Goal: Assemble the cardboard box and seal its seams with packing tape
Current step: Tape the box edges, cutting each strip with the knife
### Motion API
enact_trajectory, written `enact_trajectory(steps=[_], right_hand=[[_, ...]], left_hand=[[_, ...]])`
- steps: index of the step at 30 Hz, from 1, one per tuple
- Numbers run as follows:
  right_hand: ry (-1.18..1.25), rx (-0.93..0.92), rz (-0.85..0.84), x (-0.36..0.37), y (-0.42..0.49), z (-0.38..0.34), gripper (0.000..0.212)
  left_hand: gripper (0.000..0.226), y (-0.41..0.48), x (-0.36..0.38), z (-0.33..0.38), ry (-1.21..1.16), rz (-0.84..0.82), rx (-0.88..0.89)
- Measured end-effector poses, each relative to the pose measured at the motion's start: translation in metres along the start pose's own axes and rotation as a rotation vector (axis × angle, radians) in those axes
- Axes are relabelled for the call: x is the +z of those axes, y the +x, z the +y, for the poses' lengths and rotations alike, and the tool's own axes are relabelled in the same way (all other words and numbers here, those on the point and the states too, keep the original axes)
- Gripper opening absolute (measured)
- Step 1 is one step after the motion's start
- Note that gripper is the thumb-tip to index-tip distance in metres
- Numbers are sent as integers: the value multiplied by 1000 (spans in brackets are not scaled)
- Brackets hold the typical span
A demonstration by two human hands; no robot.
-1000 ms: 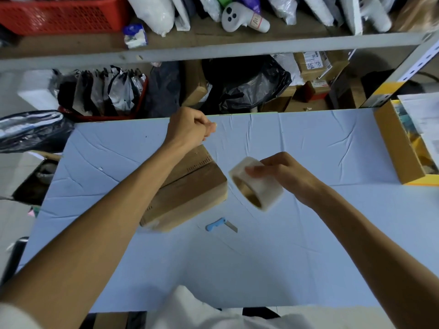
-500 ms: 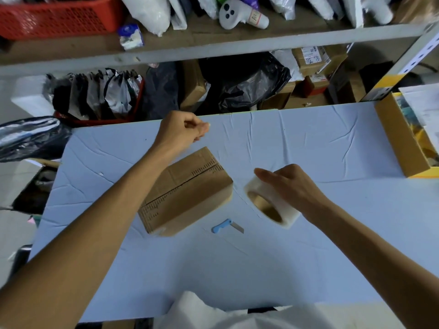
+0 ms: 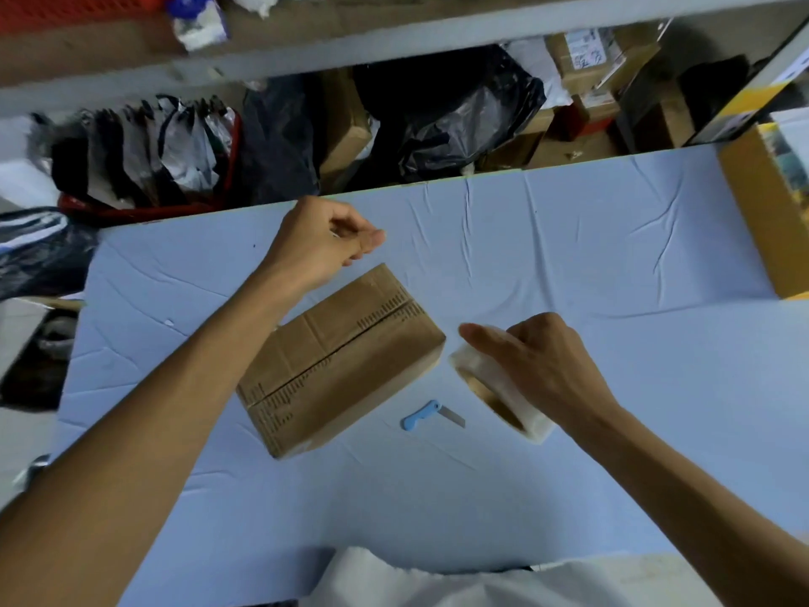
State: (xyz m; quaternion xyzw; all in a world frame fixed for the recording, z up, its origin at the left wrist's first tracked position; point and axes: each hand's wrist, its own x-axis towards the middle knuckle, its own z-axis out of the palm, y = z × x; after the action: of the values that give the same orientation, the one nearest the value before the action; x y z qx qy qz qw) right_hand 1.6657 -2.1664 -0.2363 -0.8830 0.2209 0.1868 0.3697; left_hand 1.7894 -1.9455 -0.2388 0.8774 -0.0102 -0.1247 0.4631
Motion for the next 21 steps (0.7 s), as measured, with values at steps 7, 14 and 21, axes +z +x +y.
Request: enact_trajectory(steps=[7, 14, 21], right_hand=[[-17, 4, -19, 8, 5, 5, 64], [-25, -17, -29, 12, 7, 3, 63], [-42, -33, -37, 12, 5, 1, 63]], left_hand=[[20, 3, 2, -6, 20, -75, -16], [22, 2, 1, -7, 21, -66, -37], [18, 3, -2, -4, 34, -85, -41]])
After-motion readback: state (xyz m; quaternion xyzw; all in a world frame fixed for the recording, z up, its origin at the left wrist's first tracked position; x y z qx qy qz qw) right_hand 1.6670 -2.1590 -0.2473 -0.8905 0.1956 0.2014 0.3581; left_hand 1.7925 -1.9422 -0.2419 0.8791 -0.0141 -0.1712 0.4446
